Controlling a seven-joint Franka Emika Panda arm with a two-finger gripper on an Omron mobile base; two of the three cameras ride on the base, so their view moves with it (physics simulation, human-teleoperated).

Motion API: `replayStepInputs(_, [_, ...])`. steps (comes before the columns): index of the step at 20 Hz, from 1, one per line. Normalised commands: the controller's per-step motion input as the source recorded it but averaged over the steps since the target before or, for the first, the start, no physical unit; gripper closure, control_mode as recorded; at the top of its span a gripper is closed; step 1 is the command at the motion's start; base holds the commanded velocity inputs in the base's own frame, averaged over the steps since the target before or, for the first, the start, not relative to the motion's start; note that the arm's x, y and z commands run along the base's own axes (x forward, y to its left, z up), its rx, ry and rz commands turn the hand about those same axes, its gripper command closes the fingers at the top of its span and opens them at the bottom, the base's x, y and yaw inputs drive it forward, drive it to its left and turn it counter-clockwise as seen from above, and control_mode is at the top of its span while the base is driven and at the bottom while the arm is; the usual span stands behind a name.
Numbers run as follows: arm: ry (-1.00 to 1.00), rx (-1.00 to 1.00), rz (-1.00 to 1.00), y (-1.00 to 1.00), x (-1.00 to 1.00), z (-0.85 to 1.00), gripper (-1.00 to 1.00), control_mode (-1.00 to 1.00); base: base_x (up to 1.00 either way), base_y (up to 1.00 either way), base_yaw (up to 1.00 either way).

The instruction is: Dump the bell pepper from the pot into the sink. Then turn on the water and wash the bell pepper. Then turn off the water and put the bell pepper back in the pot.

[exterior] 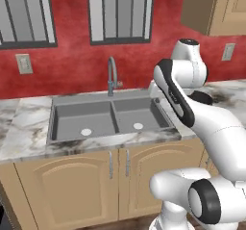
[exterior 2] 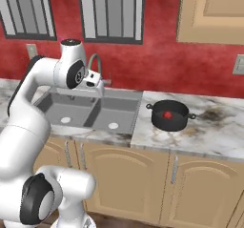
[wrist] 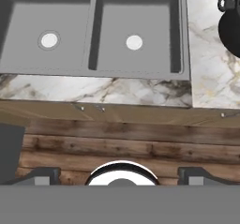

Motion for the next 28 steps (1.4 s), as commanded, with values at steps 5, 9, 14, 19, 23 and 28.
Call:
replayStepInputs(5, [0.0, 0.0, 0.0, 0.0, 0.0, 0.0, -1.0, 1.0, 0.29, -0.48, 0.0])
replayStepInputs(9, [0.0, 0.0, 0.0, 0.0, 0.0, 0.0, -1.0, 1.0, 0.48, -0.3, 0.02])
replayStepInputs(14, [0.0, 0.0, 0.0, 0.0, 0.0, 0.0, -1.0, 1.0, 0.64, -0.32, 0.02])
replayStepInputs(19, [0.0, 0.0, 0.0, 0.0, 0.0, 0.0, -1.0, 1.0, 0.73, -0.36, 0.02])
replayStepInputs(23, [0.0, 0.0, 0.0, 0.0, 0.0, 0.0, -1.0, 1.0, 0.78, -0.29, 0.02])
replayStepInputs(28, [0.0, 0.0, 0.0, 0.0, 0.0, 0.0, -1.0, 1.0, 0.8, -0.2, 0.02])
